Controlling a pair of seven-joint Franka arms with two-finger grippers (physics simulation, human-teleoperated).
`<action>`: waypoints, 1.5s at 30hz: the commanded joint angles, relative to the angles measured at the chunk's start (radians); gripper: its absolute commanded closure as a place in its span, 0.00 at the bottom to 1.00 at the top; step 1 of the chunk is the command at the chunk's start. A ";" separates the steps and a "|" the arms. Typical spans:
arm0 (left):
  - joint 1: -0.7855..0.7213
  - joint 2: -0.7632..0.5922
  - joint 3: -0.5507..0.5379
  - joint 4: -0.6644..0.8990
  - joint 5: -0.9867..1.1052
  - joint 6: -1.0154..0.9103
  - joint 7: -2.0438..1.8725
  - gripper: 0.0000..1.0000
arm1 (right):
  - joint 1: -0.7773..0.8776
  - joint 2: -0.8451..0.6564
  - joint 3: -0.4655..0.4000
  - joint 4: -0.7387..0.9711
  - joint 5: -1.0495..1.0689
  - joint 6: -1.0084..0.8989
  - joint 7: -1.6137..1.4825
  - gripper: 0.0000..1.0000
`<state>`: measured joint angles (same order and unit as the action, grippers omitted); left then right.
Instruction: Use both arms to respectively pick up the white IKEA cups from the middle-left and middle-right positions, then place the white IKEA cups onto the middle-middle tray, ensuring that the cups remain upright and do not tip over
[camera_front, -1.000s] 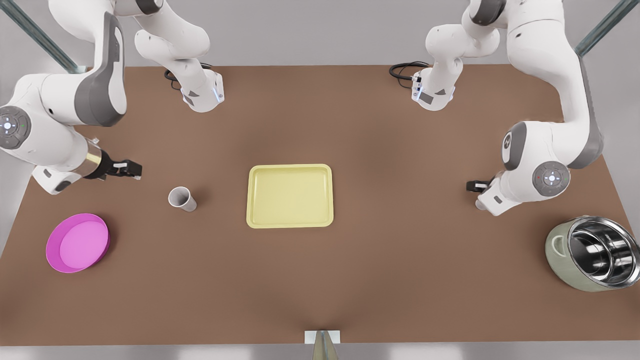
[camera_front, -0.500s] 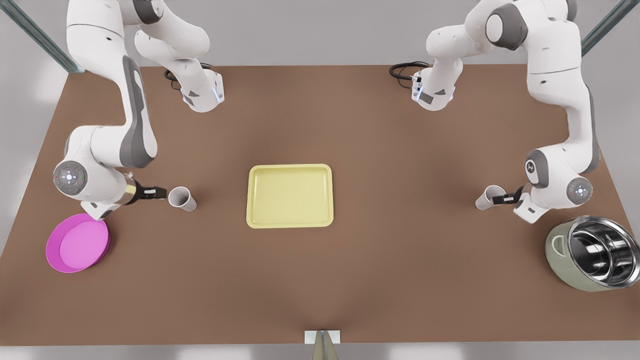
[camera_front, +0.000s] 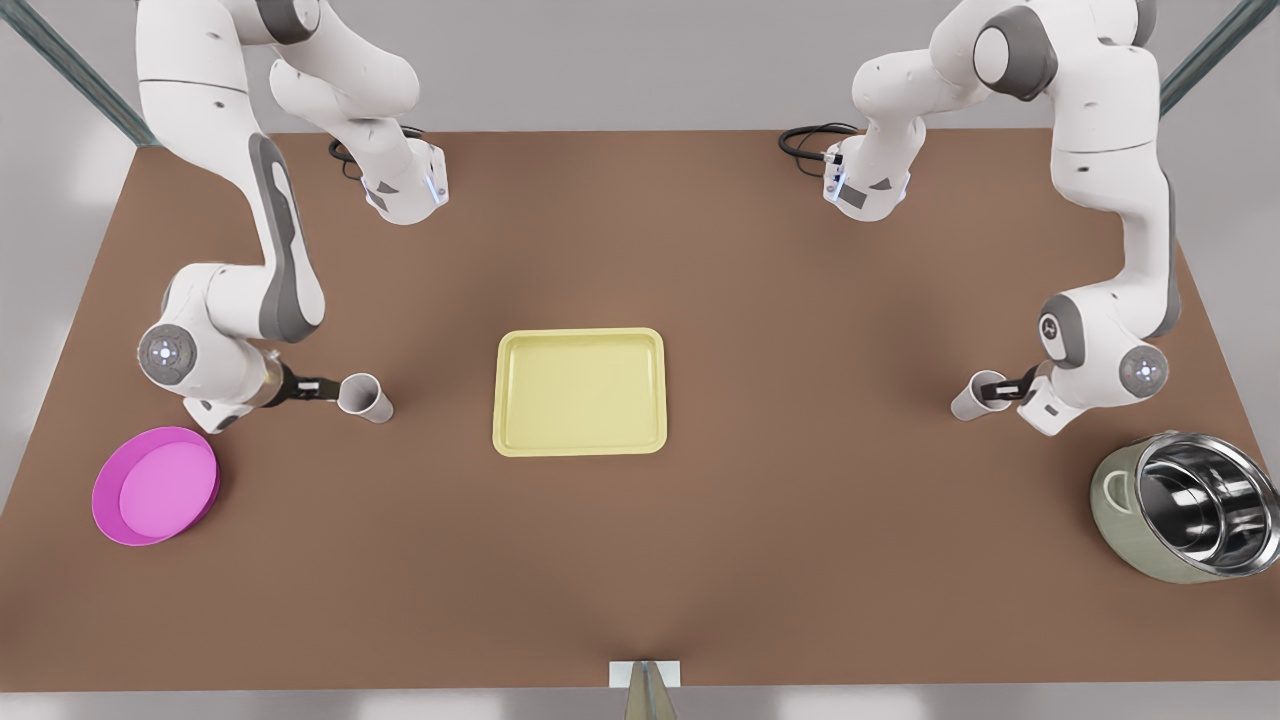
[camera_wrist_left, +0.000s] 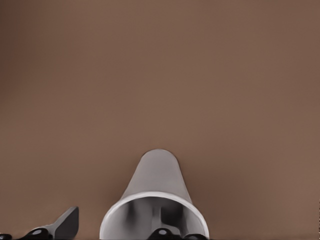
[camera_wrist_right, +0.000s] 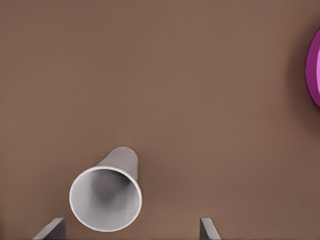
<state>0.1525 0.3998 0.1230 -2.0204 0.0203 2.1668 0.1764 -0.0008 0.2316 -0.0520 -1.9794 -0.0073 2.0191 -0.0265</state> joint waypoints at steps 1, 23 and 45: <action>-0.001 0.010 0.000 0.000 -0.045 0.010 0.044 0.53 | -0.010 0.026 0.000 -0.001 0.001 0.081 -0.006 0.00; -0.378 0.320 -0.516 0.678 -0.037 -0.263 -1.012 0.79 | -0.013 0.058 0.003 -0.266 0.015 0.435 -0.010 0.00; -0.565 0.472 -0.516 0.697 -0.005 0.018 -1.167 0.47 | 0.212 0.100 0.162 0.000 0.012 0.429 -0.059 0.79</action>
<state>-0.4130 0.8726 -0.3923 -1.3235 0.0087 2.1581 -0.7333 0.1851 0.3295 0.1090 -1.9932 0.0087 2.4428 -0.0525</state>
